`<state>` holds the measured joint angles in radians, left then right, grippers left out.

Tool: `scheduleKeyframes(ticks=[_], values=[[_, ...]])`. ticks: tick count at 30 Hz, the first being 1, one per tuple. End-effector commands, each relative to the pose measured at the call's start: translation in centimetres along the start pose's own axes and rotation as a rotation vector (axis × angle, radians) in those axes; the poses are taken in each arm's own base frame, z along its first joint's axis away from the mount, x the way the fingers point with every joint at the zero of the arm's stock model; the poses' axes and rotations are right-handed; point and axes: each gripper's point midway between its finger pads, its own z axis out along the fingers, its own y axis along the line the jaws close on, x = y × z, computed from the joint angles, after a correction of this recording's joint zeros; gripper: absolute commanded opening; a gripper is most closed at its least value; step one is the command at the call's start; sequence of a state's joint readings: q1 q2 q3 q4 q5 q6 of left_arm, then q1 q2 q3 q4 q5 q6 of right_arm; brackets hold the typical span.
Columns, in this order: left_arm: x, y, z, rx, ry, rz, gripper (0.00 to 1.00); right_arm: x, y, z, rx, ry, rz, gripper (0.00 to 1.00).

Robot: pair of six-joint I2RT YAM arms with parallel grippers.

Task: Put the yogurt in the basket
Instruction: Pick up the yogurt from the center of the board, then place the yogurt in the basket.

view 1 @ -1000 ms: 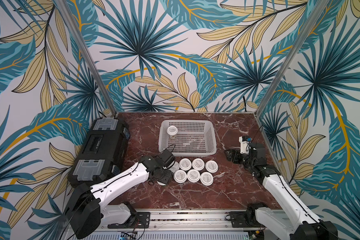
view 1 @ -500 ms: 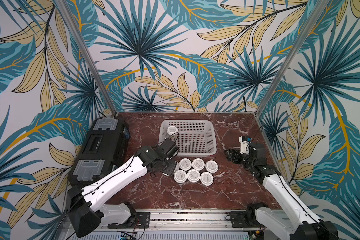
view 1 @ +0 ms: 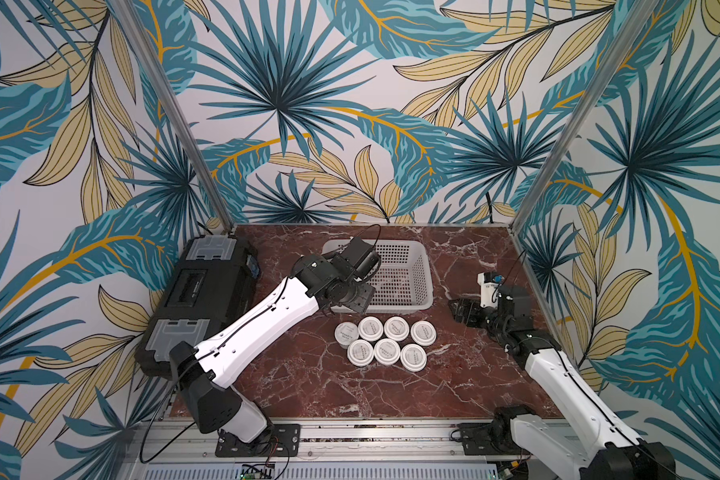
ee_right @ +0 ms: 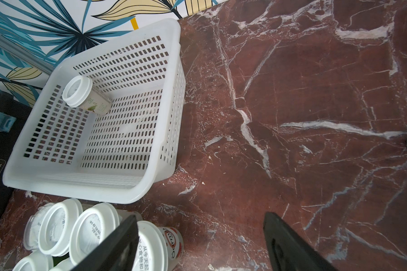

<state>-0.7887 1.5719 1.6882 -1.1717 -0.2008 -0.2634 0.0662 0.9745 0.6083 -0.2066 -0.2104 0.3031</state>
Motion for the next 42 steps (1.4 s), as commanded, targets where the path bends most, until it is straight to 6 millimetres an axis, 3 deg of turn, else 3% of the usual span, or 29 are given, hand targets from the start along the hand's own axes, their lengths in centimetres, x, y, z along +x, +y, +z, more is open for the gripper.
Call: scheduleKeyframes(ticks=[1,14,24,32,42], values=[[-3.3,-0.1,-0.9,-0.013,-0.079,0.032,0.64,0.4,0.1,0.3,-0.008,0.005,-0.004,0.87],[-10.5,0.1,3.6,-0.011,-0.132,0.019,0.64,0.3,0.1,0.3,-0.009,0.006,-0.004,0.87],[-13.8,0.5,8.2,-0.007,-0.140,0.009,0.64,0.3,0.1,0.4,-0.006,0.010,-0.004,0.88],[-15.5,2.8,10.8,-0.050,-0.148,-0.018,0.64,0.4,0.0,0.5,-0.005,0.018,-0.004,0.88],[-15.7,4.1,14.6,-0.057,-0.129,-0.040,0.63,0.4,0.0,0.5,-0.002,0.018,-0.003,0.88]])
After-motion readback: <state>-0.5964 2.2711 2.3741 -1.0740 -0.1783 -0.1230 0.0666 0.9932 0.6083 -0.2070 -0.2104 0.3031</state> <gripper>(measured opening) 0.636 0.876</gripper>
